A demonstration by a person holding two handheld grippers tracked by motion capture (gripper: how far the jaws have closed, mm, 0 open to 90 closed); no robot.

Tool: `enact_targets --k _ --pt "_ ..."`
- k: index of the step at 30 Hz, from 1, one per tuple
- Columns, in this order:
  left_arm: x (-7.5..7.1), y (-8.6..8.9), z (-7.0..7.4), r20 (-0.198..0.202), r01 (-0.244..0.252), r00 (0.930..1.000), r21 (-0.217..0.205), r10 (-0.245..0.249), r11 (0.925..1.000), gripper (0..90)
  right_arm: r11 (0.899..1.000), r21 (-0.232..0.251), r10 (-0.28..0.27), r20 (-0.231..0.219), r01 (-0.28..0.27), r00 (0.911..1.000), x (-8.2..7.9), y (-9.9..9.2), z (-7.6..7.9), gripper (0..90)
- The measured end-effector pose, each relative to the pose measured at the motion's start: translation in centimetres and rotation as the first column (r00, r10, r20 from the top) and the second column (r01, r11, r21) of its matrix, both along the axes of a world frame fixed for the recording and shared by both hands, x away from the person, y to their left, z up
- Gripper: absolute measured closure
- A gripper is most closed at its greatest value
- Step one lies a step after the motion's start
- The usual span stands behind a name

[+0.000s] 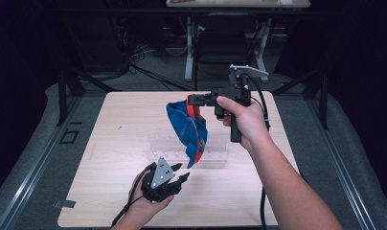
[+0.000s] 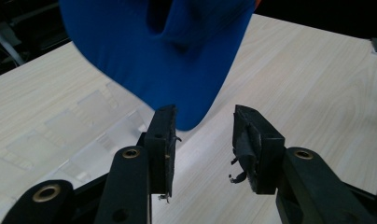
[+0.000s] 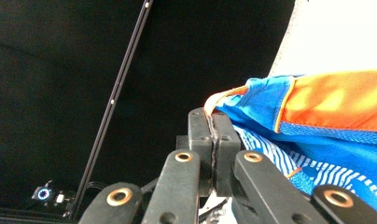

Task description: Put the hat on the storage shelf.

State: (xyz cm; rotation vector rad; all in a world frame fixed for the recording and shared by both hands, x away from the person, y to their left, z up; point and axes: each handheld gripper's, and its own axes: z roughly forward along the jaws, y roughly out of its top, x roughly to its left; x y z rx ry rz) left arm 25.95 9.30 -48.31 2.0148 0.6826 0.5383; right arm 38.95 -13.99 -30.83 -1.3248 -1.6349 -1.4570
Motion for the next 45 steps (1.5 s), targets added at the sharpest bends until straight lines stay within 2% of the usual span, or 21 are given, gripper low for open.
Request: enact_targets --k 2,12,13,14,15,17,18,20,23,25,27,35,38,42,45 --pt "0.2 -0.8 0.2 0.024 -0.006 0.9997 0.018 0.006 0.9998 62.1 1.000 -0.004 -0.002 -0.001 0.002 1.0000 0.1 0.1 -0.1 89.9" --pt "1.2 -2.0 0.2 0.040 -0.025 0.9990 0.036 0.023 0.9991 68.6 1.000 -0.005 -0.012 -0.005 0.012 0.9999 0.4 0.6 -0.3 89.9" --pt "1.3 -2.0 0.2 0.040 -0.026 0.9989 0.041 0.024 0.9988 74.9 1.000 -0.005 -0.009 -0.005 0.009 0.9999 0.5 0.6 -0.4 89.9" --pt "1.4 -2.0 0.2 0.044 -0.031 0.9986 0.047 0.029 0.9984 74.9 1.000 -0.005 -0.009 -0.005 0.009 0.9999 0.5 0.6 -0.4 89.9" --pt "1.6 -2.0 0.1 0.045 -0.036 0.9984 0.056 0.033 0.9978 82.3 1.000 -0.003 -0.012 -0.007 0.012 0.9999 0.6 0.6 -0.4 89.9" --pt "1.9 -1.8 0.0 0.052 -0.055 0.9974 0.075 0.051 0.9957 83.8 1.000 -0.002 -0.012 -0.007 0.012 0.9999 0.6 0.6 -0.4 89.8" --pt "2.1 -1.7 0.0 0.057 -0.056 0.9971 0.080 0.051 0.9952 87.4 1.000 -0.002 -0.011 -0.007 0.011 0.9999 0.6 0.7 -0.5 89.8" --pt "2.4 -1.3 0.0 0.060 -0.054 0.9970 0.078 0.050 0.9955 87.8 1.000 -0.002 -0.007 -0.006 0.007 1.0000 0.6 0.7 -0.6 89.8" --pt "2.8 -0.7 0.0 0.066 -0.078 0.9951 0.067 0.073 0.9947 88.1 1.000 0.003 -0.008 -0.009 0.008 0.9999 0.6 0.7 -0.7 89.9" --pt "3.2 -0.3 0.1 0.046 -0.075 0.9962 0.029 0.074 0.9968 88.2 1.000 0.003 -0.009 -0.009 0.009 0.9999 0.6 0.7 -0.9 89.8" --pt "3.5 0.1 0.1 0.035 -0.079 0.9963 0.012 0.079 0.9968 88.2 1.000 0.001 -0.014 -0.009 0.014 0.9999 0.7 0.7 -0.9 89.8" --pt "4.5 0.8 -0.2 0.017 -0.097 0.9952 -0.004 0.097 0.9953 88.3 1.000 -0.010 -0.007 -0.019 0.007 0.9998 1.0 1.3 -1.9 89.8" --pt "4.6 0.8 -0.4 0.015 -0.100 0.9948 -0.010 0.101 0.9949 88.3 1.000 -0.014 -0.009 -0.024 0.009 0.9997 1.1 1.4 -2.1 89.8" --pt "4.9 0.8 -0.7 -0.009 -0.103 0.9947 -0.040 0.103 0.9939 88.3 1.000 -0.017 -0.012 -0.030 0.012 0.9995 1.3 1.3 -2.4 89.8" --pt "5.1 0.4 -1.0 -0.014 -0.115 0.9933 -0.033 0.115 0.9928 88.3 0.999 -0.033 -0.019 -0.036 0.017 0.9992 1.6 1.2 -3.0 89.8"
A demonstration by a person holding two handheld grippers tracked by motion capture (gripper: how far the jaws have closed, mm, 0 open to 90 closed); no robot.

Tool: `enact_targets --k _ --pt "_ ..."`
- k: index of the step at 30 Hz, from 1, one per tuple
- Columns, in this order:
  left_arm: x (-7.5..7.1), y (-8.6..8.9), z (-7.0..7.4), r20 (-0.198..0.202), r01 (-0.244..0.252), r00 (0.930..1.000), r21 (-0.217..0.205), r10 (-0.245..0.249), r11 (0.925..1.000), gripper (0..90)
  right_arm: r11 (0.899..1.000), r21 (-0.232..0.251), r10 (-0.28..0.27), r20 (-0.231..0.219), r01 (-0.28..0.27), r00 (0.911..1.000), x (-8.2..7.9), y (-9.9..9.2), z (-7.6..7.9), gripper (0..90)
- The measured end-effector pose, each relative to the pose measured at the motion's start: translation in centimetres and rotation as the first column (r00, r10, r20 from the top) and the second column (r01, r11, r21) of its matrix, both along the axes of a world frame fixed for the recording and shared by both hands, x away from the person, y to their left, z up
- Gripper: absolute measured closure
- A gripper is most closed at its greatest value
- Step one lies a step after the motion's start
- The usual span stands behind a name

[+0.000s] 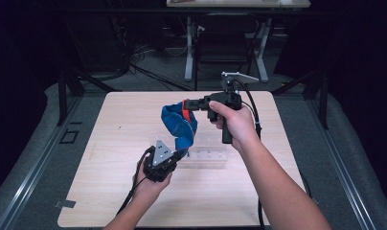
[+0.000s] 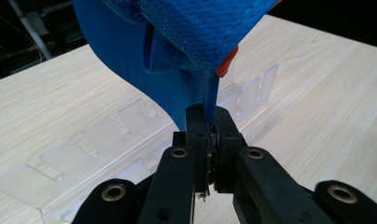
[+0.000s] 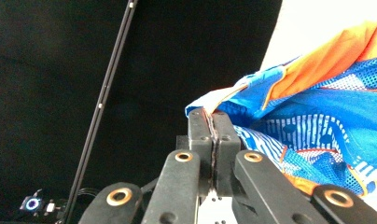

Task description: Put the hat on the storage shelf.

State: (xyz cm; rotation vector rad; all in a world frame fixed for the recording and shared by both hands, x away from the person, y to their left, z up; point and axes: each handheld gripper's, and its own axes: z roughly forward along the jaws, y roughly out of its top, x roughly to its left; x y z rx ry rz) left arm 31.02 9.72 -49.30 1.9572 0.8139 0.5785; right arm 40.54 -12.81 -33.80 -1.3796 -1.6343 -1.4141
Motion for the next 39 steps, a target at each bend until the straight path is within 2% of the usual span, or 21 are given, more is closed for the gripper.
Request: enact_targets --k 9,15,21,26,31,36,37,38,39 --pt "0.3 -0.7 -1.4 -0.012 -0.018 0.9998 0.028 0.018 0.9994 88.3 1.000 -0.015 -0.018 -0.017 0.018 0.9997 0.5 -0.3 -1.1 89.7" --pt "0.5 -0.8 -1.6 -0.022 -0.027 0.9994 0.022 0.028 0.9994 88.3 0.998 -0.044 -0.036 -0.019 0.035 0.9992 0.8 -0.7 -1.7 89.6" --pt "0.5 -0.8 -1.9 -0.033 -0.042 0.9985 0.027 0.043 0.9988 88.4 0.994 -0.092 -0.054 0.002 0.054 0.9985 0.8 -0.9 -2.0 89.1" --pt "0.7 -0.5 -2.7 -0.059 -0.042 0.9973 0.024 0.044 0.9988 88.3 0.990 -0.123 -0.072 0.009 0.073 0.9974 1.0 -1.1 -2.3 88.6" --pt "0.7 -0.4 -2.8 -0.067 -0.042 0.9968 0.019 0.043 0.9989 88.3 0.987 -0.134 -0.086 0.000 0.085 0.9963 1.1 -1.5 -2.8 88.6" --pt "0.8 -0.3 -2.8 -0.073 -0.047 0.9962 0.015 0.048 0.9988 87.7 0.985 -0.144 -0.100 0.003 0.099 0.9950 1.1 -1.9 -2.9 86.0" --pt "0.7 -0.3 -2.8 -0.073 -0.047 0.9961 0.017 0.048 0.9988 87.7 0.984 -0.145 -0.099 0.004 0.099 0.9951 1.1 -2.0 -2.9 83.9" --pt "0.8 -0.3 -2.8 -0.078 -0.046 0.9958 0.023 0.048 0.9987 87.4 0.981 -0.158 -0.108 0.019 0.110 0.9940 1.0 -2.2 -2.7 77.9" --pt "0.8 -0.3 -2.8 -0.078 -0.046 0.9958 0.023 0.048 0.9987 86.8 0.981 -0.158 -0.108 0.019 0.110 0.9940 1.0 -2.2 -2.7 77.9"
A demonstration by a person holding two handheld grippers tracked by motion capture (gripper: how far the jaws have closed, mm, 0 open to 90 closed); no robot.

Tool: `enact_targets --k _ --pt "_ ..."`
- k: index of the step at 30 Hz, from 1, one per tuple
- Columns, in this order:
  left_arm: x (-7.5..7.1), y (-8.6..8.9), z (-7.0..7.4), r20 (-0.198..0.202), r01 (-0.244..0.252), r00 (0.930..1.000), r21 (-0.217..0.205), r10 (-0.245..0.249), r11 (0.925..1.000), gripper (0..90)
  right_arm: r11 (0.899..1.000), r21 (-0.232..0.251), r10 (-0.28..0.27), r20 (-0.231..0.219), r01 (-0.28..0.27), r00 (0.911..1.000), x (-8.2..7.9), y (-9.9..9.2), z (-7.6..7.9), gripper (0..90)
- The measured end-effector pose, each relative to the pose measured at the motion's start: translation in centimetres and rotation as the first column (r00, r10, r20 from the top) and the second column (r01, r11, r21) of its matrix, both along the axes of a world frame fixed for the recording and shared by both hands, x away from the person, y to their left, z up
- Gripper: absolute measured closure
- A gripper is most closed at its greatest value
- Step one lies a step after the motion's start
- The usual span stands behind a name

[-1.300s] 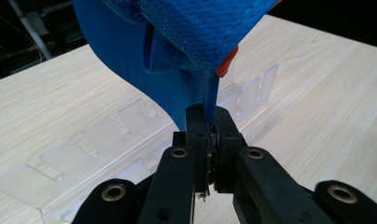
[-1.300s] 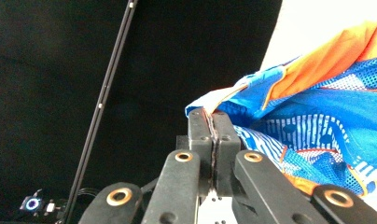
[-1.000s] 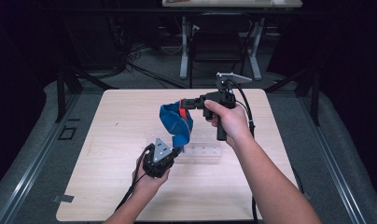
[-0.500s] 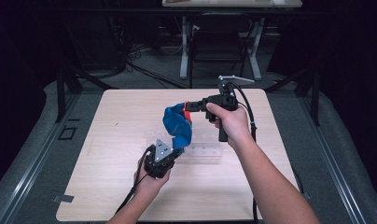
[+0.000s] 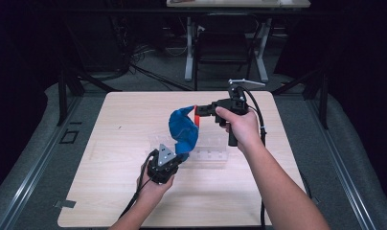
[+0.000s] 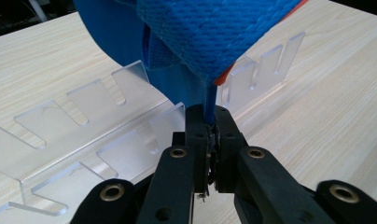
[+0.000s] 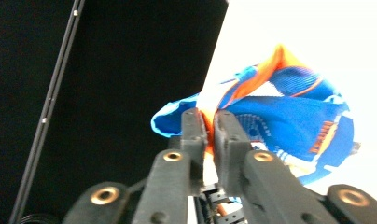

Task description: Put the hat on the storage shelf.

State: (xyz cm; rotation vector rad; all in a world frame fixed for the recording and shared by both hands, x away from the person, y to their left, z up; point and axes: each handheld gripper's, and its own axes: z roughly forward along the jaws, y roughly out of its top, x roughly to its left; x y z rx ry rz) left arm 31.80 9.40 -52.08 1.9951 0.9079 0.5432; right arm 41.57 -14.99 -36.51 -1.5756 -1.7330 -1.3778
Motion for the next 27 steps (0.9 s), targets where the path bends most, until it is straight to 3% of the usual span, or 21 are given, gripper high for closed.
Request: enact_targets --k 3,11,27 --pt "0.0 0.1 0.0 0.005 -0.009 0.9999 0.006 0.009 0.9999 85.7 1.000 -0.011 -0.024 0.019 0.024 0.9995 -0.1 -0.6 0.2 71.9" --pt "0.0 0.2 -0.1 0.010 -0.018 0.9998 0.021 0.017 0.9996 82.7 0.998 -0.048 -0.042 0.036 0.044 0.9985 -0.6 -2.1 0.3 70.9" --pt "0.0 0.6 -0.4 -0.003 -0.026 0.9997 0.036 0.026 0.9990 81.0 0.992 -0.100 -0.064 0.087 0.072 0.9941 -1.2 -3.0 0.6 70.0"
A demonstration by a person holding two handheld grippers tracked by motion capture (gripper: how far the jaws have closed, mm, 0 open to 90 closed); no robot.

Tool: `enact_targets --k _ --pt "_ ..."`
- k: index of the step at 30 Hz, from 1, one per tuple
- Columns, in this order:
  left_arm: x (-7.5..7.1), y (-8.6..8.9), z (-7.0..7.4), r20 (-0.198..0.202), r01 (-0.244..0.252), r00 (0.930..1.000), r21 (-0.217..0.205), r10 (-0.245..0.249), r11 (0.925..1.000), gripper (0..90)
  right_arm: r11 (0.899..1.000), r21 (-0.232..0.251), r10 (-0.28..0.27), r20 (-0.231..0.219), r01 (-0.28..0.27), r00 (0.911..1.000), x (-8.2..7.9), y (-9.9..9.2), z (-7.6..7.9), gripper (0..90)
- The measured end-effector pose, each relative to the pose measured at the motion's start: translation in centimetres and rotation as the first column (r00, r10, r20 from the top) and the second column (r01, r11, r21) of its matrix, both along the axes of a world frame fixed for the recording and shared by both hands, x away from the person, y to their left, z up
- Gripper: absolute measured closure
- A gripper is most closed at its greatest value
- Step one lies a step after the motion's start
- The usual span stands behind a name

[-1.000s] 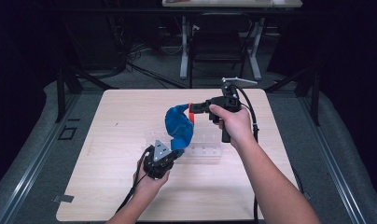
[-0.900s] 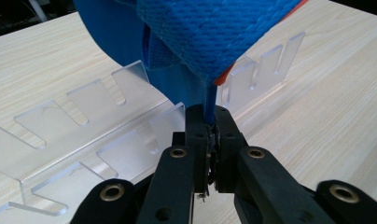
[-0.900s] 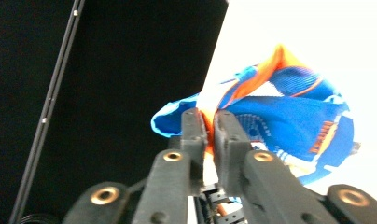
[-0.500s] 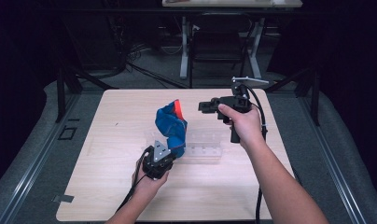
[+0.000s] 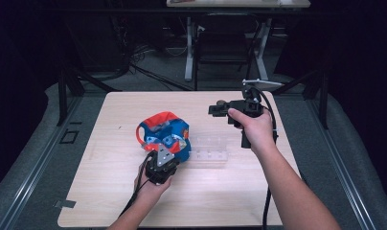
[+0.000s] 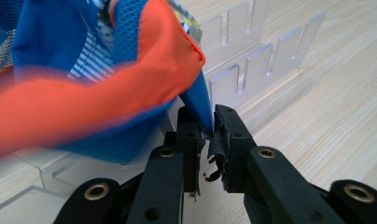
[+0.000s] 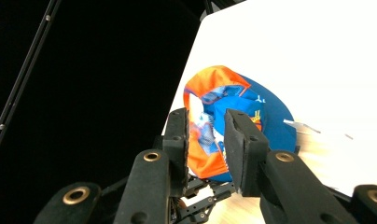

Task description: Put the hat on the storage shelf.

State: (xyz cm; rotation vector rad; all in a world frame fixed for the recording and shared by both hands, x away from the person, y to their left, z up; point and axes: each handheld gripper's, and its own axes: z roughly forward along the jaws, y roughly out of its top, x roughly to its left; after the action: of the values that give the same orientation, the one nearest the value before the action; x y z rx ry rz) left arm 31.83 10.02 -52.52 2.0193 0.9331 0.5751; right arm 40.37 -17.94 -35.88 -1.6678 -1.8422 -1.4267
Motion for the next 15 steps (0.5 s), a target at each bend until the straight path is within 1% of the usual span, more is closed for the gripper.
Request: enact_targets --k 1,2,3,4,7,11,13,14,15 --pt "0.0 0.0 0.0 0.003 0.000 1.0000 0.006 0.000 1.0000 80.7 1.000 -0.003 -0.003 0.000 0.003 1.0000 -0.1 -0.1 0.1 69.4" --pt "-0.1 0.0 0.0 0.000 0.000 1.0000 0.001 0.000 1.0000 78.4 1.000 -0.018 -0.010 0.012 0.010 0.9999 -0.2 -0.2 0.1 68.4" --pt "-0.1 0.0 0.0 0.000 0.000 1.0000 0.001 0.000 1.0000 76.4 1.000 -0.018 -0.010 0.012 0.010 0.9999 -0.2 -0.2 0.1 68.4" --pt "-0.2 0.0 0.0 0.003 0.004 1.0000 0.003 -0.004 1.0000 75.0 0.999 -0.034 -0.018 0.017 0.018 0.9997 -0.3 -0.4 0.2 68.2" --pt "-0.3 0.0 0.2 0.001 0.005 1.0000 -0.005 -0.005 1.0000 72.7 0.999 -0.036 -0.022 0.017 0.023 0.9996 -0.5 -0.5 0.3 68.2" --pt "-0.6 0.2 0.4 -0.001 0.011 0.9999 -0.016 -0.011 0.9998 64.5 0.998 -0.054 -0.019 0.021 0.020 0.9996 -0.7 -0.9 0.3 67.9" --pt "-0.8 0.4 0.4 -0.003 0.023 0.9997 -0.009 -0.023 0.9997 60.1 0.997 -0.068 -0.023 0.024 0.024 0.9995 -0.8 -1.1 0.4 67.9" --pt "-1.0 0.6 0.5 0.010 0.027 0.9996 0.000 -0.027 0.9996 57.8 0.995 -0.095 -0.021 0.029 0.024 0.9994 -1.0 -1.3 0.4 67.9" --pt "-1.0 0.6 0.5 0.010 0.027 0.9996 0.000 -0.027 0.9996 56.1 0.995 -0.095 -0.021 0.029 0.024 0.9994 -1.0 -1.3 0.4 67.9"
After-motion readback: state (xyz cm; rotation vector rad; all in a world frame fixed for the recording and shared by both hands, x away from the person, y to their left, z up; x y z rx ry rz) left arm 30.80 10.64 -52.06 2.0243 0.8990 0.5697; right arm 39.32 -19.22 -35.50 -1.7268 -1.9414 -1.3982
